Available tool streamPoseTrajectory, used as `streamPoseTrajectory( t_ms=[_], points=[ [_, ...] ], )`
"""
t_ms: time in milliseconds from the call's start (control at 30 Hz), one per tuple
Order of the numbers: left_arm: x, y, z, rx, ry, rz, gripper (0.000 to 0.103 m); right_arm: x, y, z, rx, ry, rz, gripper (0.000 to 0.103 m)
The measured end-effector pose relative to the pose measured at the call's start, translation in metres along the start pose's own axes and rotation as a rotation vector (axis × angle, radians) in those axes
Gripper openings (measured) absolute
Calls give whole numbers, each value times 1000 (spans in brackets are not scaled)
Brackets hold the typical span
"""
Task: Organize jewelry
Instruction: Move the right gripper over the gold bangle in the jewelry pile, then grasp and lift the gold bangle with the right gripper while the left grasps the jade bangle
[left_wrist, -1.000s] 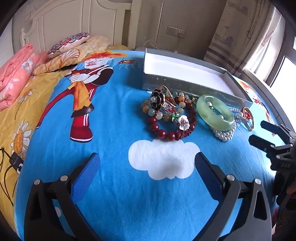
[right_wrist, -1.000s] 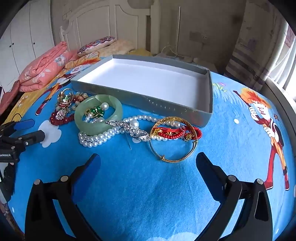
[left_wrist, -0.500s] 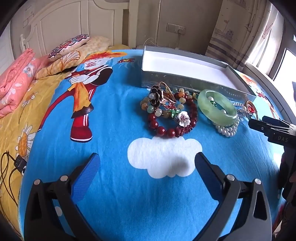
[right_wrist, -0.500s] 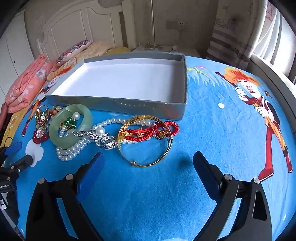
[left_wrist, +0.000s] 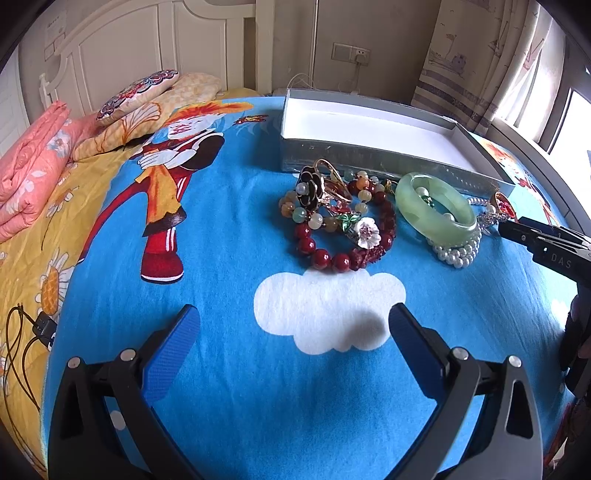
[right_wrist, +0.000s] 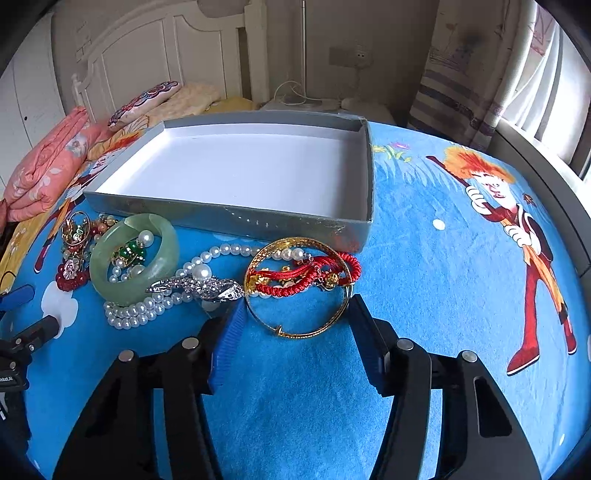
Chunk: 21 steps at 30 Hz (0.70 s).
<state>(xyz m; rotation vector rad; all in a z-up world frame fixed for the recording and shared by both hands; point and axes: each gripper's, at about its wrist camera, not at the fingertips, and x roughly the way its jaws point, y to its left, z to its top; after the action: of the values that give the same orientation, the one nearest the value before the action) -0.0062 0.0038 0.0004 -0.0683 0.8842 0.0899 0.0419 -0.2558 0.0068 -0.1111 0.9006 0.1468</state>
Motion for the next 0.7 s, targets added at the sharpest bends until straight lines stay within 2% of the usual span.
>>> streamPoseTrajectory(
  t_ms=[100, 133, 167, 433, 600, 700],
  points=[
    [0, -1, 1, 5, 3, 6, 101, -7, -4, -3, 24, -25, 16, 50],
    [1, -1, 1, 6, 4, 9, 101, -10, -4, -4, 30, -34, 26, 36],
    [1, -1, 0, 6, 4, 9, 101, -12, -5, -6, 37, -43, 28, 35],
    [2, -3, 1, 17, 12, 31, 101, -25, -13, -15, 71, -70, 89, 35],
    [0, -1, 0, 3, -6, 19, 101, -36, -22, -29, 73, -71, 152, 35],
    [-2, 0, -1, -2, -14, -14, 101, -40, -27, -36, 64, -62, 189, 35]
  ],
)
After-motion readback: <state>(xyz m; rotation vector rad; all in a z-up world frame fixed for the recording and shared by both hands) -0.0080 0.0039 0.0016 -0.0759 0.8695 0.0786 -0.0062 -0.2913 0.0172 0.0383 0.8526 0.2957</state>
